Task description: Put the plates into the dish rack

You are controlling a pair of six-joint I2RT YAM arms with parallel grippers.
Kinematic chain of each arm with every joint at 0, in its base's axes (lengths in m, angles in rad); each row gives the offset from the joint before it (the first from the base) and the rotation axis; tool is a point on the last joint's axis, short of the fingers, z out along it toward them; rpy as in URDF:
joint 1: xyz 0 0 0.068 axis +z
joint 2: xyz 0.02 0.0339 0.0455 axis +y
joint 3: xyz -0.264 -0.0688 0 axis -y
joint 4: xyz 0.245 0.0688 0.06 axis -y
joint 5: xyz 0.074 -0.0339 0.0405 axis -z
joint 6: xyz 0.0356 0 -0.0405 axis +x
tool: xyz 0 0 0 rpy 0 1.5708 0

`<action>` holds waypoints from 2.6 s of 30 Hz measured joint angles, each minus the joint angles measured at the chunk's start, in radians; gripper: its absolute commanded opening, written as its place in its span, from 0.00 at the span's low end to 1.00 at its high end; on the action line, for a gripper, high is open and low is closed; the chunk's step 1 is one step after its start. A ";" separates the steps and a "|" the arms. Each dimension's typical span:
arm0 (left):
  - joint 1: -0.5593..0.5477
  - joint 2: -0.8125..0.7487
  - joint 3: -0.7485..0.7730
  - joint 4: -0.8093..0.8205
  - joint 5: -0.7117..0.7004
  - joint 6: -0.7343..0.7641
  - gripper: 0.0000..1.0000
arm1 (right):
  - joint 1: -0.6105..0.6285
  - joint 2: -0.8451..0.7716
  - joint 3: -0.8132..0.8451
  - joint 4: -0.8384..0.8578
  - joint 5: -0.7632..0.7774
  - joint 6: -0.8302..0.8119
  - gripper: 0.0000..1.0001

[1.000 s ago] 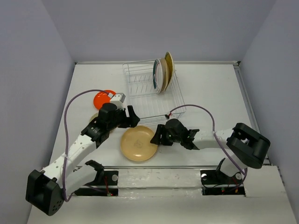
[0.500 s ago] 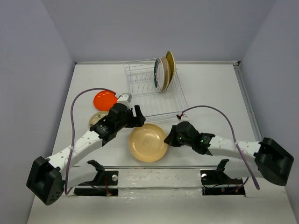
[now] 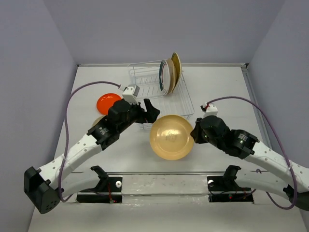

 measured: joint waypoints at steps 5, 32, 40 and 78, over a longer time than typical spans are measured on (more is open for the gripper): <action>0.000 -0.141 0.174 -0.051 -0.091 0.066 0.99 | 0.000 0.131 0.187 -0.122 0.142 -0.060 0.07; 0.032 -0.368 -0.042 -0.212 -0.309 0.267 0.99 | -0.080 1.495 1.498 1.009 0.974 -1.535 0.07; 0.062 -0.351 -0.053 -0.205 -0.245 0.270 0.99 | -0.107 1.630 1.529 1.388 1.029 -1.901 0.07; 0.132 -0.316 -0.058 -0.183 -0.165 0.269 0.99 | -0.112 1.783 1.532 1.680 1.079 -2.073 0.38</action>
